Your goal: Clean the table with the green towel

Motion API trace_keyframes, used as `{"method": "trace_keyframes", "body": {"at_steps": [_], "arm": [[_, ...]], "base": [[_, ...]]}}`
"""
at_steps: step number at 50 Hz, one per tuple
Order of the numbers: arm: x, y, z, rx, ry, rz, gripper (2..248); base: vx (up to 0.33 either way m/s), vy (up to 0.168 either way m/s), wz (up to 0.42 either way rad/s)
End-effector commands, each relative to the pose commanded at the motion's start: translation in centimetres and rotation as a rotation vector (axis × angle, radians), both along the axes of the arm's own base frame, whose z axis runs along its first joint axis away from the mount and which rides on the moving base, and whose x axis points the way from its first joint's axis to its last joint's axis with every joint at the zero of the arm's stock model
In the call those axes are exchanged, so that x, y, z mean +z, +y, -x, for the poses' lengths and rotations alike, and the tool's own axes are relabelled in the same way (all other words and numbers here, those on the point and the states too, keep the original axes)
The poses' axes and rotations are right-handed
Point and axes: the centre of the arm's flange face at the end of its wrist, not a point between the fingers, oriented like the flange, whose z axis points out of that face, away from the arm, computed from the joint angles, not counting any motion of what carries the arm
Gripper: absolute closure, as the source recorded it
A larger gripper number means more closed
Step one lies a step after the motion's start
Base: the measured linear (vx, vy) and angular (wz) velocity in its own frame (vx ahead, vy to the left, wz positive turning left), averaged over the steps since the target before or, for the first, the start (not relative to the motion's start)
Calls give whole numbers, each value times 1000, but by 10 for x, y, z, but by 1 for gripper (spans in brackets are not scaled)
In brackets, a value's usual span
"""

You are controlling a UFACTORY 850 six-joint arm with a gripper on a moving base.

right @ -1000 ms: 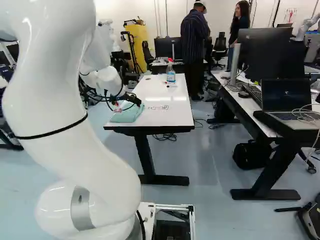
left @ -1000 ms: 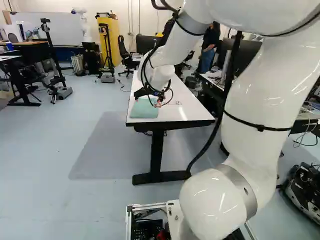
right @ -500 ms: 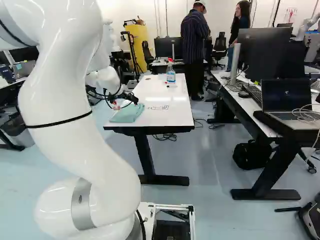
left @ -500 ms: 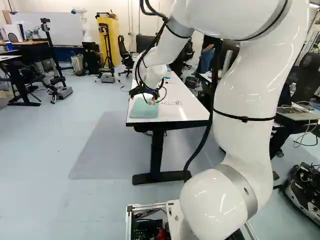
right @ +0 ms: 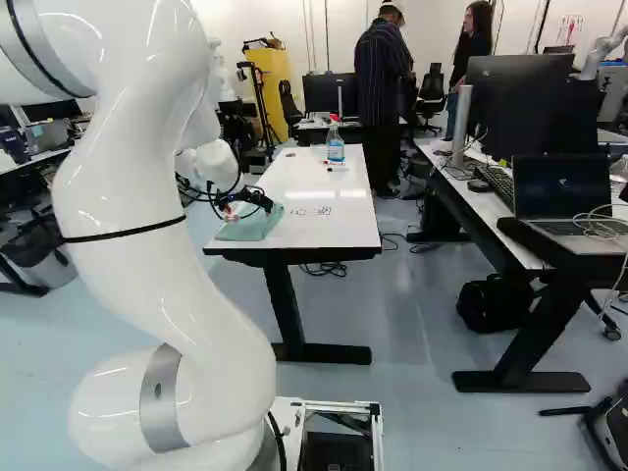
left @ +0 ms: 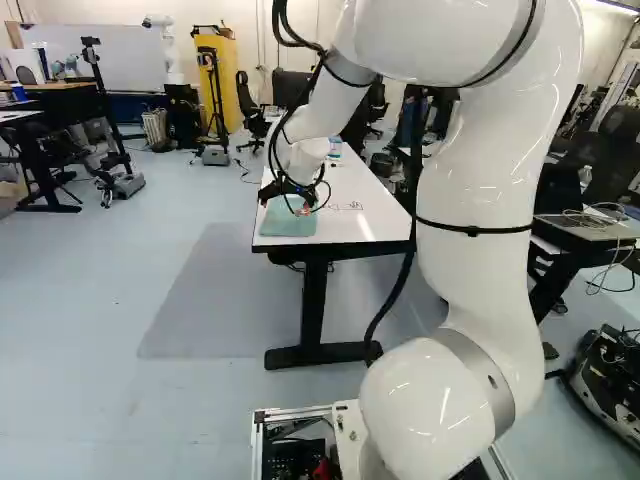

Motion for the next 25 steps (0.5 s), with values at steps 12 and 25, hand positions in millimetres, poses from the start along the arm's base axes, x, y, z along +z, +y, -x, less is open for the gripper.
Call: {"method": "trace_keyframes", "body": {"at_steps": [12,25], "arm": [[0,0,0,0,0,0,34],[0,0,0,0,0,0,140]], "base": [[0,0,0],[0,0,0]]}}
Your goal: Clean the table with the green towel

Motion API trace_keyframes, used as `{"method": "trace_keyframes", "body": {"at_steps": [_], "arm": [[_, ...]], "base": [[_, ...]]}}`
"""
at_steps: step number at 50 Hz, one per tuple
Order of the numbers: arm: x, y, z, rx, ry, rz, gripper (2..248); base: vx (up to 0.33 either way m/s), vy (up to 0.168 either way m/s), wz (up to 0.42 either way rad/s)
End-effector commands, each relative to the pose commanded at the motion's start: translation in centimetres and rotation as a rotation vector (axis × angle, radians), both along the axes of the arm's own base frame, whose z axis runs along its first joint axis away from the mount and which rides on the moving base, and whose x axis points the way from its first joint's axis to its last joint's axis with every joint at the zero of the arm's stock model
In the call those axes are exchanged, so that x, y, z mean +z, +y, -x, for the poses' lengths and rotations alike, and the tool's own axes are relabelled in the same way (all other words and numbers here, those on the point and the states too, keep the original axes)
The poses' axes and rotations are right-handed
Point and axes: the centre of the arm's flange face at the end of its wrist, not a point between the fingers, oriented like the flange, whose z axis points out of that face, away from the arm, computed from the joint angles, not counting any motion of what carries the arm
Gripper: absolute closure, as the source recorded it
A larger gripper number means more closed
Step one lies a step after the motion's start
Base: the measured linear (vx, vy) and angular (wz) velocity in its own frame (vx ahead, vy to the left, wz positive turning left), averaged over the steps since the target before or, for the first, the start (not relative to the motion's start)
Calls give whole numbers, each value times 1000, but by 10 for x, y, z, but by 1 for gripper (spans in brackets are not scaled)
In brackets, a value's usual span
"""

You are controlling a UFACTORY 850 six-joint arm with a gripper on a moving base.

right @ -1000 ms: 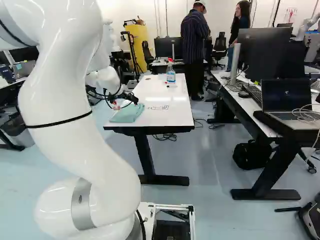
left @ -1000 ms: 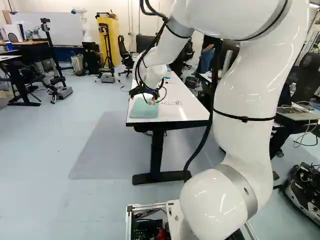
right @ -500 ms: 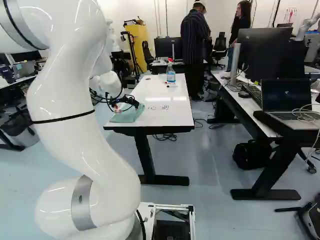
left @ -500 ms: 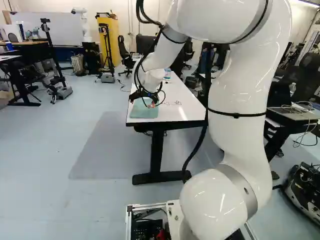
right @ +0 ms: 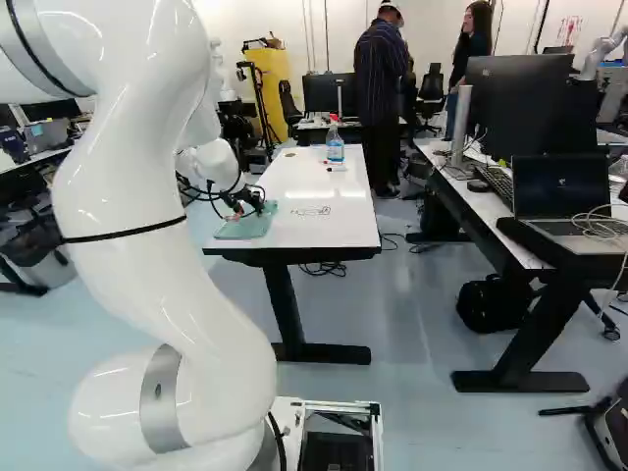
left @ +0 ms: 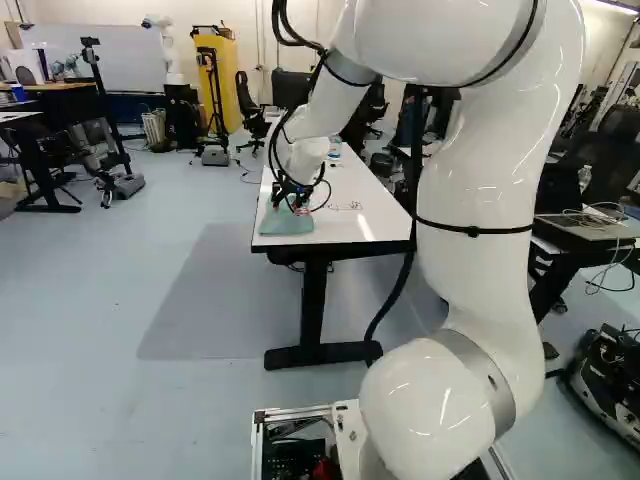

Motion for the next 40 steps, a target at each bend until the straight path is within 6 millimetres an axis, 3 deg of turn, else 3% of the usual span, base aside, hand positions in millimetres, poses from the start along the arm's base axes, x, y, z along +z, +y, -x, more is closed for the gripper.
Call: {"method": "trace_keyframes", "body": {"at_steps": [3,4,9,10,14,15,40], "arm": [[0,0,0,0,0,0,140],[0,0,0,0,0,0,173],[0,0,0,0,0,0,173],[0,0,0,0,0,0,207],[0,0,0,0,0,0,207],[0,0,0,0,0,0,221],[18,-2,5,0,-29,-9,222]], "base": [[0,0,0],[0,0,0],[0,0,0],[0,0,0],[0,0,0],[0,0,0],[0,0,0]]}}
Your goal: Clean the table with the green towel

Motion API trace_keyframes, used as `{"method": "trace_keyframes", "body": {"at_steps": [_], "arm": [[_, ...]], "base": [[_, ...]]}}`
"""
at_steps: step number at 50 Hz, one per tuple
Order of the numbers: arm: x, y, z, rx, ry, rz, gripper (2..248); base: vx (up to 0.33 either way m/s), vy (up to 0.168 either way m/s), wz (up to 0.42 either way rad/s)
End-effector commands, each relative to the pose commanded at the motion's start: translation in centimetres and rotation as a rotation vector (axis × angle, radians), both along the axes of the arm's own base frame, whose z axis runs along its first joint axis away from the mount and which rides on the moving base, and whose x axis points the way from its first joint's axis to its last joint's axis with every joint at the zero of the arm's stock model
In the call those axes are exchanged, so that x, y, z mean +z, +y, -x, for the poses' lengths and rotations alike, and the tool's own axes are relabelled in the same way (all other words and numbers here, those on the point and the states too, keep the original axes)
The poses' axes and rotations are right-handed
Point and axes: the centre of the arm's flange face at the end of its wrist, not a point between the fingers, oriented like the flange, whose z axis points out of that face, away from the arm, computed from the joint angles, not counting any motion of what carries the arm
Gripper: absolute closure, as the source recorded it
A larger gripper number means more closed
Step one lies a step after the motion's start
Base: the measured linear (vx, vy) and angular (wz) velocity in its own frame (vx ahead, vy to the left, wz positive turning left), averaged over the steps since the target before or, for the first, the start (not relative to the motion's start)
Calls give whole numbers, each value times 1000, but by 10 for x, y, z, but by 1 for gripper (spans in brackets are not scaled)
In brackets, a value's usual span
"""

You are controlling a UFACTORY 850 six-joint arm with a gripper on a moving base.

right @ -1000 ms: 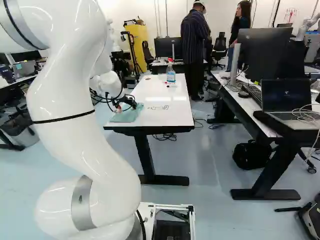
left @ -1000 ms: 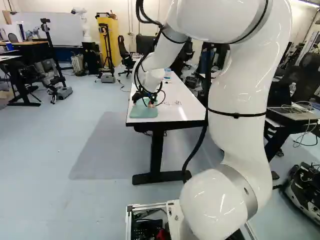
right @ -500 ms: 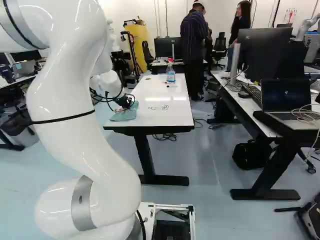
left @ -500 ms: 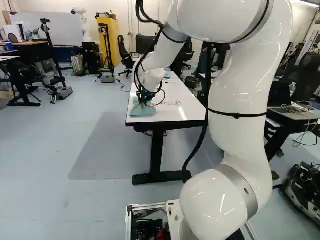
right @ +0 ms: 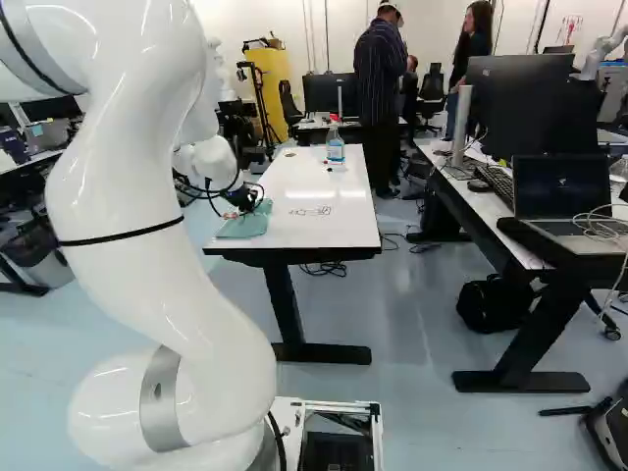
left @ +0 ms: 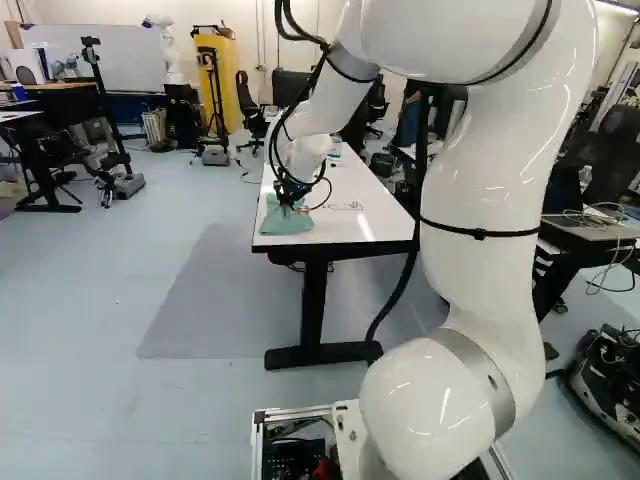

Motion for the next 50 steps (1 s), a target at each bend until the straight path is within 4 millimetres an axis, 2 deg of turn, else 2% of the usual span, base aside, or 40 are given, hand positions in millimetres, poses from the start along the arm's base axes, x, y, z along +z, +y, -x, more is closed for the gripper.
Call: {"method": "trace_keyframes", "body": {"at_steps": [32,50], "arm": [[40,-5,11,-3,-66,-20,222],[61,-22,16,-31,-104,-29,222]], "base": [[0,0,0],[0,0,0]]}}
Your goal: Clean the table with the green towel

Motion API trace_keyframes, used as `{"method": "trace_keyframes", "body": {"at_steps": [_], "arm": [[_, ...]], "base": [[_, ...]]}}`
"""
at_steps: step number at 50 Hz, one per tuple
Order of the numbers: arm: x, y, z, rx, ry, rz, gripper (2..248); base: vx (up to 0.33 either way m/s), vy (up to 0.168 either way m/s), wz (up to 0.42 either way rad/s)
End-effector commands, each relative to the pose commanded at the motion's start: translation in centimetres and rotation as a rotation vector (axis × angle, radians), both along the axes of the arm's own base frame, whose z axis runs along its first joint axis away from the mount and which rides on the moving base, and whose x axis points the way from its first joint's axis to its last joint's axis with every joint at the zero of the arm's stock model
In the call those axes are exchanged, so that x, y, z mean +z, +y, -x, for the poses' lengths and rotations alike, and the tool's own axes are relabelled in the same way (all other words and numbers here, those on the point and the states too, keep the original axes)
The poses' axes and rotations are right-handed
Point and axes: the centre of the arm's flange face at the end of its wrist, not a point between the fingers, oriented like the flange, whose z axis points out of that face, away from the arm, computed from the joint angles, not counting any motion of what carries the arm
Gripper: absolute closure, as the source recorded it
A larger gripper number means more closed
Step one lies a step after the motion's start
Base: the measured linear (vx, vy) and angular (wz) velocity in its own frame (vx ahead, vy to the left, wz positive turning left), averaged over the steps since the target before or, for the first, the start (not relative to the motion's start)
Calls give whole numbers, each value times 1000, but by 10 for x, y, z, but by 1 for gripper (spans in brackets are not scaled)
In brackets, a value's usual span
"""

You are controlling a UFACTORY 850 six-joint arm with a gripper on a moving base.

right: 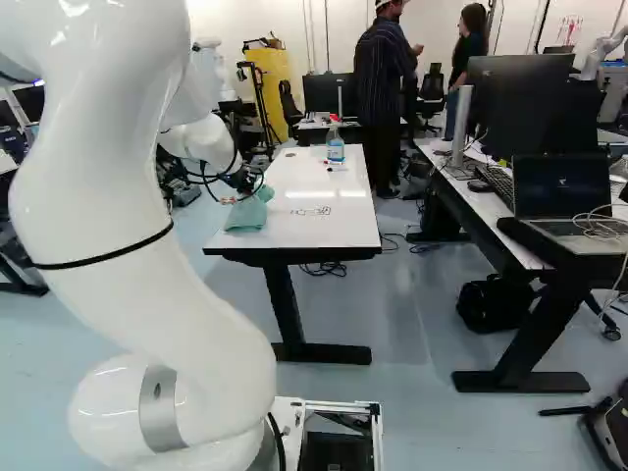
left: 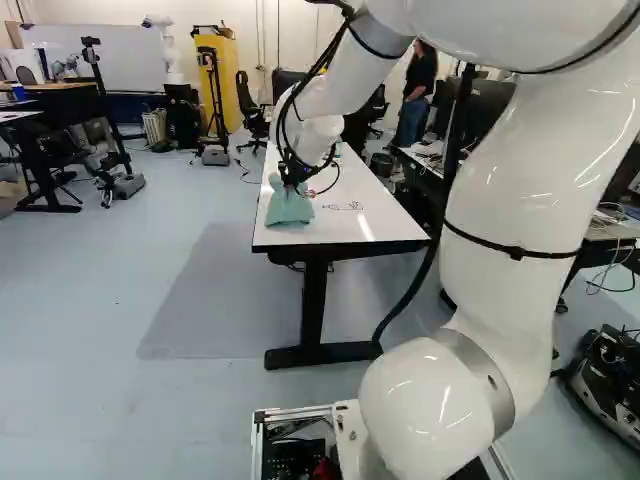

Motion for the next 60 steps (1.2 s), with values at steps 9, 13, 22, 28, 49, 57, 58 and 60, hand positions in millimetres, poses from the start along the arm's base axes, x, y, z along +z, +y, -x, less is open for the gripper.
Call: {"method": "trace_keyframes", "body": {"at_steps": [9,13,22,28,49,57,58,60], "arm": [[1,-12,-2,-23,-2,0,222],[1,-18,-2,-34,-2,0,222],[1,-31,-4,-59,-1,0,222],[1,-40,-6,-77,-1,0,222],[1,-72,-11,-137,-1,0,222],[1,-77,-19,-149,-3,-1,222],[1,-78,-21,-150,-4,-1,222],[1,-78,-24,-151,-5,-1,222]], "base": [[0,0,0],[0,0,0],[0,0,0],[0,0,0],[0,0,0],[0,0,0],[0,0,0],[0,0,0]]}}
